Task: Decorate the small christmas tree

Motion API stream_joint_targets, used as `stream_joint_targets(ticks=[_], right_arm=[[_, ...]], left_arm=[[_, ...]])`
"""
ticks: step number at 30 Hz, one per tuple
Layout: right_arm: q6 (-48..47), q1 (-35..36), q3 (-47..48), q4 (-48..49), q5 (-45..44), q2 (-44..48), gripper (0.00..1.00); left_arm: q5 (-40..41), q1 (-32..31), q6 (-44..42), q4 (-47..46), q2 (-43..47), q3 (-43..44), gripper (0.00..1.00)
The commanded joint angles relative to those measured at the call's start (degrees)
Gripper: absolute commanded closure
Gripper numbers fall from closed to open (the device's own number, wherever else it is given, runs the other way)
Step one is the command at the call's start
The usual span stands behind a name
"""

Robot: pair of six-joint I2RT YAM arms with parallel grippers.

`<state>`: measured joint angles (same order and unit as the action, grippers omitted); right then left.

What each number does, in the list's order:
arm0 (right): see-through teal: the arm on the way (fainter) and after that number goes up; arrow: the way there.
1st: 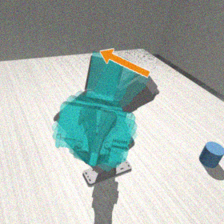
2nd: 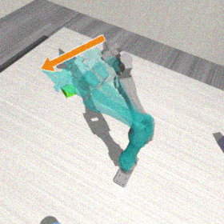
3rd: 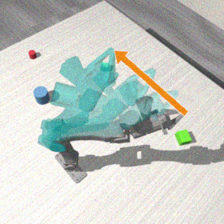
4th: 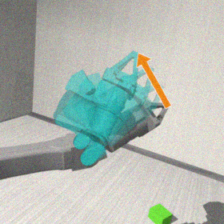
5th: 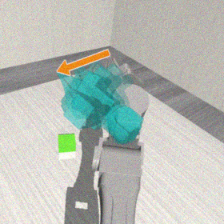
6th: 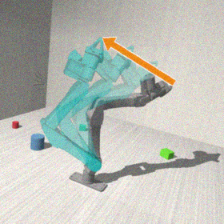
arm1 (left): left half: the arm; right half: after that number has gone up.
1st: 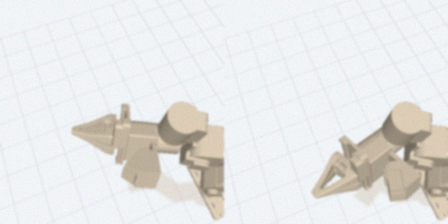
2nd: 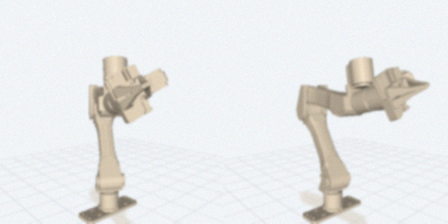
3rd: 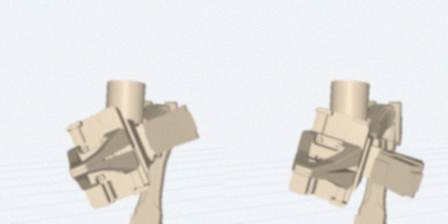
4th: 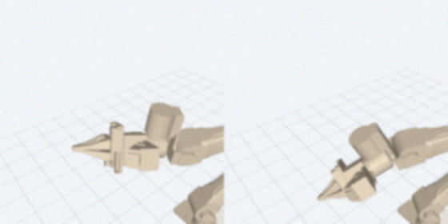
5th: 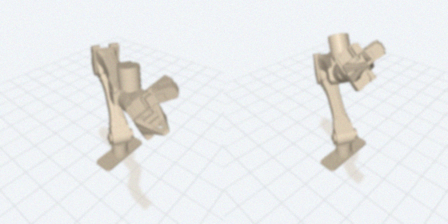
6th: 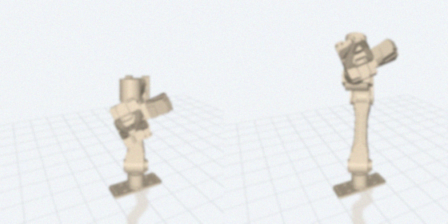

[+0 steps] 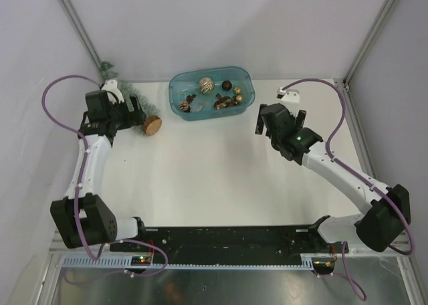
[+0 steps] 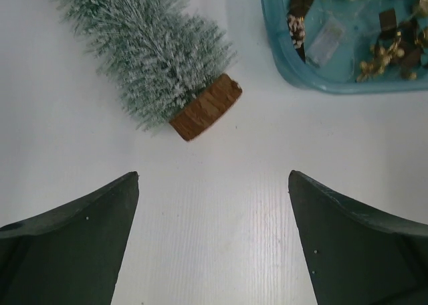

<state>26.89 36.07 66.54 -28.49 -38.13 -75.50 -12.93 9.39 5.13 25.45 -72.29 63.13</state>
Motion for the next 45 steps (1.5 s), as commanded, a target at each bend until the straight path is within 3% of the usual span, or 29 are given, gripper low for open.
stream_joint_targets(ticks=[1,9,22,28,32,36,39,42,45], right_arm=[[-0.75,4.33,2.12,-0.25,-4.83,0.39,0.01],[-0.12,11.57,0.62,0.0,-8.31,-1.27,0.01],[-0.71,12.0,-4.4,6.77,-1.18,3.73,0.03],[-0.43,11.95,-6.34,7.44,-0.24,5.57,0.07],[-0.32,11.84,-7.23,7.93,0.59,6.49,0.09],[-0.05,11.6,-7.67,8.07,1.1,7.31,0.11],[-0.12,11.42,-7.72,8.04,1.31,7.83,0.12],[-0.16,11.27,-7.74,8.08,1.68,8.13,0.12],[0.16,11.21,-7.81,8.24,2.14,8.17,0.13]], left_arm=[[4.17,0.46,6.36,-2.12,-4.99,6.87,0.02],[10.85,0.34,13.6,-7.51,-13.62,10.75,0.04],[14.84,1.27,16.08,-12.41,-29.78,18.08,0.06],[14.39,1.33,16.94,-14.21,-32.83,19.31,0.13],[12.55,1.31,16.35,-14.5,-34.06,18.5,0.29],[7.68,1.31,15.09,-14.83,-34.1,16.83,0.66],[3.85,0.74,13.22,-15.18,-32.08,14.75,0.86],[1.98,-0.93,10.33,-15.81,-26.85,11.53,0.95],[-0.65,-2.46,7.9,-16.69,-20.4,6.38,0.97]])
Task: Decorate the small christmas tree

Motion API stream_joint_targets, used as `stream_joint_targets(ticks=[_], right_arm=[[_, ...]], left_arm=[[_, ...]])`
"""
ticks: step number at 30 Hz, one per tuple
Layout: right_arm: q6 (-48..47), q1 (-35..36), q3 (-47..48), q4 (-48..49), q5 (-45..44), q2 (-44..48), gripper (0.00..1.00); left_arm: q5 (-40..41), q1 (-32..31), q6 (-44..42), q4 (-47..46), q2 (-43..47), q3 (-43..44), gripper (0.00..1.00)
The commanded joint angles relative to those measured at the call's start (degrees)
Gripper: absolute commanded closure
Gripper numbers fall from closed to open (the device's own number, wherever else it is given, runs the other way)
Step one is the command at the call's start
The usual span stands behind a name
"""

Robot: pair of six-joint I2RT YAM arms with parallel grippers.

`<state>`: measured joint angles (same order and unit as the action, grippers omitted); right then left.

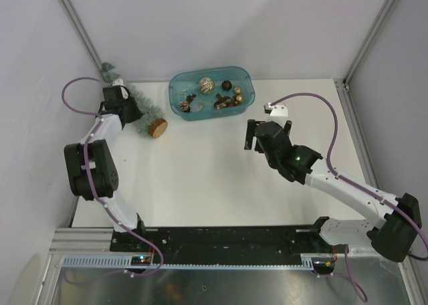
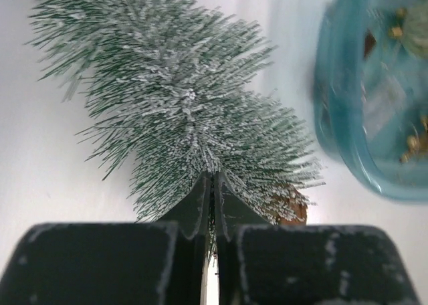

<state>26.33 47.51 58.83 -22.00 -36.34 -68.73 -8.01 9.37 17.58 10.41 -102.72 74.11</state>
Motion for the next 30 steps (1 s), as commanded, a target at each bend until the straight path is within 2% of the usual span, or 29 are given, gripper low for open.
stream_joint_targets(ticks=[1,5,11,16,24,27,30], right_arm=[[0.87,-0.27,-0.15,1.85,0.63,1.31,0.13],[1.39,-0.38,-0.34,2.34,1.73,0.84,0.13],[1.68,-0.86,-0.37,3.66,4.1,0.16,0.14],[2.23,-3.16,-0.34,3.6,7.24,1.01,0.14],[3.66,-11.18,-0.34,4.03,15.02,2.15,0.12],[3.96,-12.58,-0.33,4.21,16.05,2.57,0.12],[3.96,-12.98,-0.34,3.73,16.22,2.81,0.12]], left_arm=[[-6.73,-3.18,-5.27,-1.77,12.73,-6.17,0.97],[-9.75,-7.4,-8.45,-1.88,23.51,-14.58,0.97],[-10.72,-19.3,-10.56,-1.57,36.14,-23.67,0.95],[-16.36,-23.93,-8.62,0.37,37.62,-24.1,0.97],[-11.98,-37.36,-12.26,2.5,34.64,-18.96,0.95],[-10.51,-43.17,-12.48,2.64,33.88,-20.78,0.94],[-10.61,-46.26,-12.23,2.21,33.31,-23.66,0.87]])
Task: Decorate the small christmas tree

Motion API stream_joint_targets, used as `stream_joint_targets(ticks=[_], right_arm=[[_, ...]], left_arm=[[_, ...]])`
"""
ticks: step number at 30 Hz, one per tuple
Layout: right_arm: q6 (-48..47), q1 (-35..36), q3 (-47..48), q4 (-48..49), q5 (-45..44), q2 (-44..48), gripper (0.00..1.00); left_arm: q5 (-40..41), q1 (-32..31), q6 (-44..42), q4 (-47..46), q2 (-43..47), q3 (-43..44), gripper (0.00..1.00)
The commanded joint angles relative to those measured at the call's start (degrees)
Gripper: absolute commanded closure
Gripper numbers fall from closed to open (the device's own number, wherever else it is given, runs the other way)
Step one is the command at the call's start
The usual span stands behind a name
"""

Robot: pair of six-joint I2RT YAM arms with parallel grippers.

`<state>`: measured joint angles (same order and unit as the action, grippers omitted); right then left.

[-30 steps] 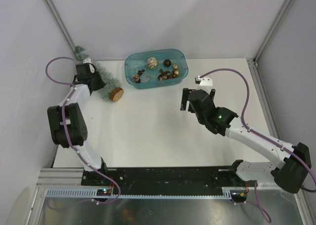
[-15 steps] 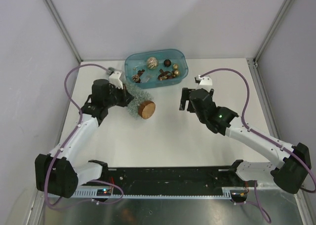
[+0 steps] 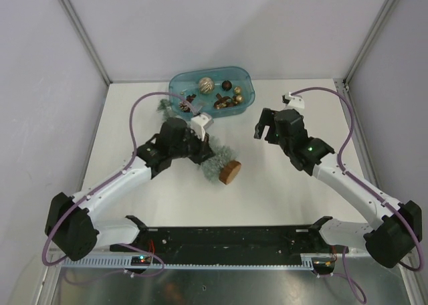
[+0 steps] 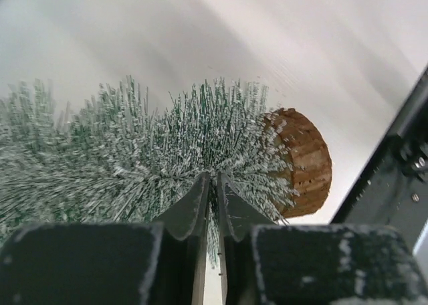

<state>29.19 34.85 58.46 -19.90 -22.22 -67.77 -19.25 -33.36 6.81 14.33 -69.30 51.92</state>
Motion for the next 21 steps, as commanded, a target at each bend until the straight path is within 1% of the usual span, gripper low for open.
stream_joint_targets(ticks=[1,3,5,7,9,10,12,13,17,21], right_arm=[[1.11,-0.36,0.01,1.41,2.05,1.85,0.12],[1.24,-0.45,0.0,1.04,2.02,1.74,0.12],[1.44,-0.52,0.04,0.88,2.01,1.51,0.12],[1.65,-0.52,0.02,0.89,2.05,1.3,0.12],[1.79,-0.56,0.0,1.06,2.28,1.19,0.12],[1.81,-0.52,0.04,1.12,2.36,1.17,0.12],[1.76,-0.56,0.02,1.19,2.42,1.15,0.12],[1.71,-0.52,0.01,1.18,2.39,1.15,0.12],[1.57,-0.41,0.0,1.16,2.19,0.77,0.12],[1.59,0.04,0.05,1.48,2.03,0.12,0.12]], left_arm=[[0.84,-3.76,-1.67,-1.86,-0.16,-2.09,0.79],[1.06,-4.0,-2.4,-1.98,-0.25,-2.92,0.63],[1.23,-4.06,-3.25,-1.9,-0.19,-3.64,0.41],[2.33,-3.96,-4.09,-1.53,0.05,-4.17,0.24],[4.6,-3.78,-4.86,-0.56,0.42,-4.04,0.1],[5.86,-3.54,-5.08,0.29,0.71,-3.59,0.05],[8.14,-1.94,-4.75,1.61,1.31,-2.68,0.02],[8.02,0.02,-4.15,2.12,1.6,-2.3,0.01],[3.06,8.5,0.25,3.05,1.04,-1.5,0.0],[1.18,11.07,3.22,3.35,-2.62,-1.51,0.0]])
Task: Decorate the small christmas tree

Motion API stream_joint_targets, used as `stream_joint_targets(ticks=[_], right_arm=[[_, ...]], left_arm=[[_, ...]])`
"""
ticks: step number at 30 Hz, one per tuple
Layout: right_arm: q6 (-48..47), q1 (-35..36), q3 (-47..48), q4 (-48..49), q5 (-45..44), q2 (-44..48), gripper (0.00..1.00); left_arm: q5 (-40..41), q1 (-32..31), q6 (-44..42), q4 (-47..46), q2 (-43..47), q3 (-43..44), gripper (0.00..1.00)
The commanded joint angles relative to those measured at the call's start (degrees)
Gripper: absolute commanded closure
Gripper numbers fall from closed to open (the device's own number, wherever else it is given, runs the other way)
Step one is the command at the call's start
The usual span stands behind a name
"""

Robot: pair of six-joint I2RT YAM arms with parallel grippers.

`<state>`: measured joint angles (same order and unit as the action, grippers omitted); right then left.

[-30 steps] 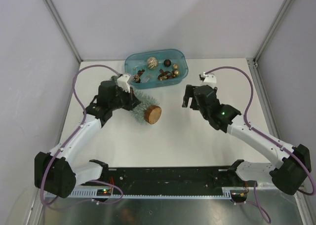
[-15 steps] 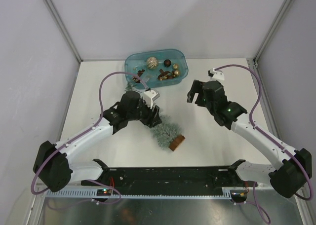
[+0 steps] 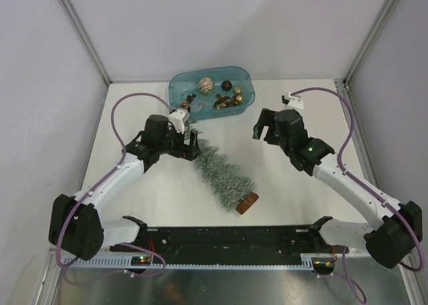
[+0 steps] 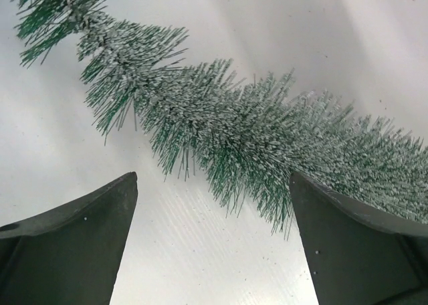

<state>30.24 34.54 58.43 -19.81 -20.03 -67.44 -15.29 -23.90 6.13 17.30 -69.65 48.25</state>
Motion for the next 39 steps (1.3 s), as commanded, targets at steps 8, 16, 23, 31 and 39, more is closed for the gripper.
stream_joint_targets(ticks=[8,16,23,31,39], right_arm=[[-0.05,1.82,0.04,1.14,-1.57,-0.58,0.12],[-0.33,1.88,0.01,1.27,-2.23,-0.6,0.12],[-0.46,1.62,0.04,1.86,-2.09,-0.48,0.12],[-0.27,1.66,0.01,1.62,-2.48,1.02,0.12],[-0.61,1.49,0.01,1.43,-3.2,2.86,0.12]], left_arm=[[-8.43,1.91,6.58,0.18,-11.72,3.76,0.0],[-16.52,2.3,4.47,-3.22,-14.46,4.95,0.42],[-19.08,2.16,2.77,-5.39,-9.47,8.11,0.79],[-19.07,-0.1,1.4,-5.42,-7.92,13.99,0.83],[-15.73,-4.24,-0.88,-5.2,-8.18,20.43,0.9]])
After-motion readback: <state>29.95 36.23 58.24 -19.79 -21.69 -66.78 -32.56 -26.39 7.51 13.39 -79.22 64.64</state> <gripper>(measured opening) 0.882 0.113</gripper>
